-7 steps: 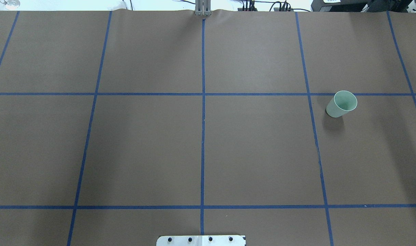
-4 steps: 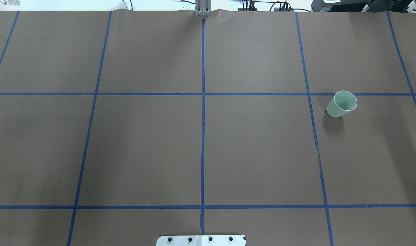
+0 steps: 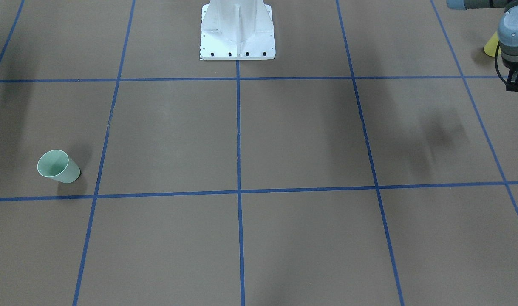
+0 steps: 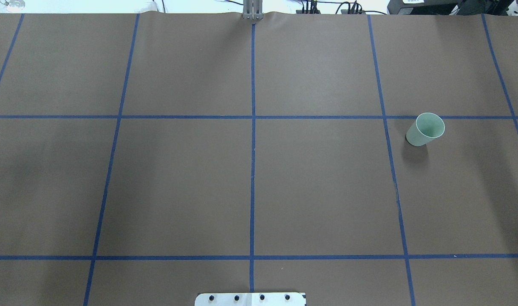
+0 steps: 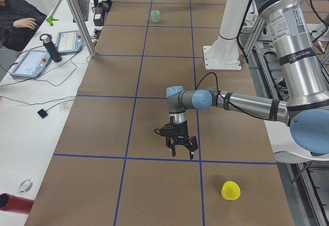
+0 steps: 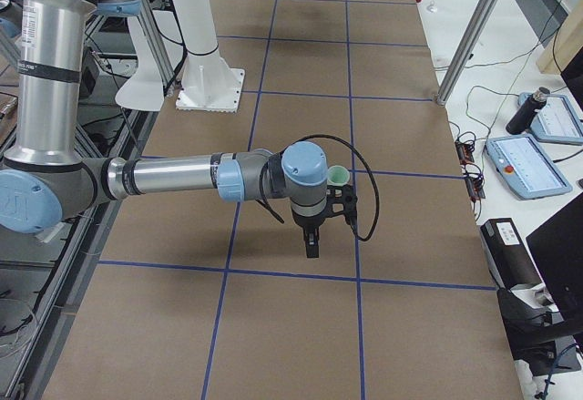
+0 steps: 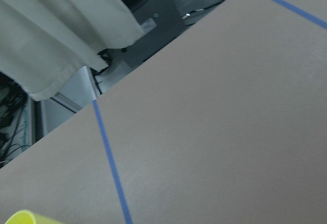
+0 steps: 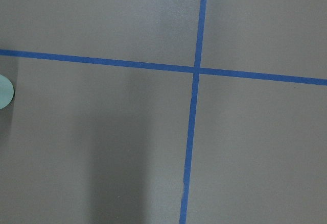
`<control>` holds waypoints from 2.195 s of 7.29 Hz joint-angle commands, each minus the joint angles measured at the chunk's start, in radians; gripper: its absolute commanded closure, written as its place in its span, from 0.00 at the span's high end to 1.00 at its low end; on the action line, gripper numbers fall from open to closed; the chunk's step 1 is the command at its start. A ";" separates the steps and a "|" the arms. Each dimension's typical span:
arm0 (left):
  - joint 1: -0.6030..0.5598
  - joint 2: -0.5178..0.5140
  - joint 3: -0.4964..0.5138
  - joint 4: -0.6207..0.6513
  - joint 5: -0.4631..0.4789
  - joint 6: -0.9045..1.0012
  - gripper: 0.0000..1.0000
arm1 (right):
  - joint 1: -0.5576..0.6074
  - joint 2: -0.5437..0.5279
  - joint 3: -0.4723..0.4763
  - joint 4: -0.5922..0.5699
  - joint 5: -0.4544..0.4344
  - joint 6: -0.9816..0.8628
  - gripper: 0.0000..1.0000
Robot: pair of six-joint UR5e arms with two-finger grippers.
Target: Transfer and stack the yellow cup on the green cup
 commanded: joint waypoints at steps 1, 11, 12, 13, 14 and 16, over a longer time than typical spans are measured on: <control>0.040 -0.001 0.077 0.087 0.003 -0.170 1.00 | -0.020 0.010 0.001 0.001 0.001 0.000 1.00; 0.246 -0.173 0.399 0.297 -0.140 -0.706 1.00 | -0.042 -0.001 0.005 0.001 0.003 0.000 1.00; 0.250 -0.171 0.425 0.297 -0.152 -0.716 1.00 | -0.042 -0.001 0.007 0.001 0.008 0.000 1.00; 0.253 -0.171 0.445 0.299 -0.157 -0.735 1.00 | -0.042 -0.001 0.007 0.001 0.012 0.000 1.00; 0.261 -0.171 0.476 0.299 -0.173 -0.740 1.00 | -0.042 0.001 0.007 0.001 0.012 0.000 1.00; 0.263 -0.164 0.518 0.320 -0.204 -0.774 1.00 | -0.042 0.001 0.008 0.001 0.012 0.000 1.00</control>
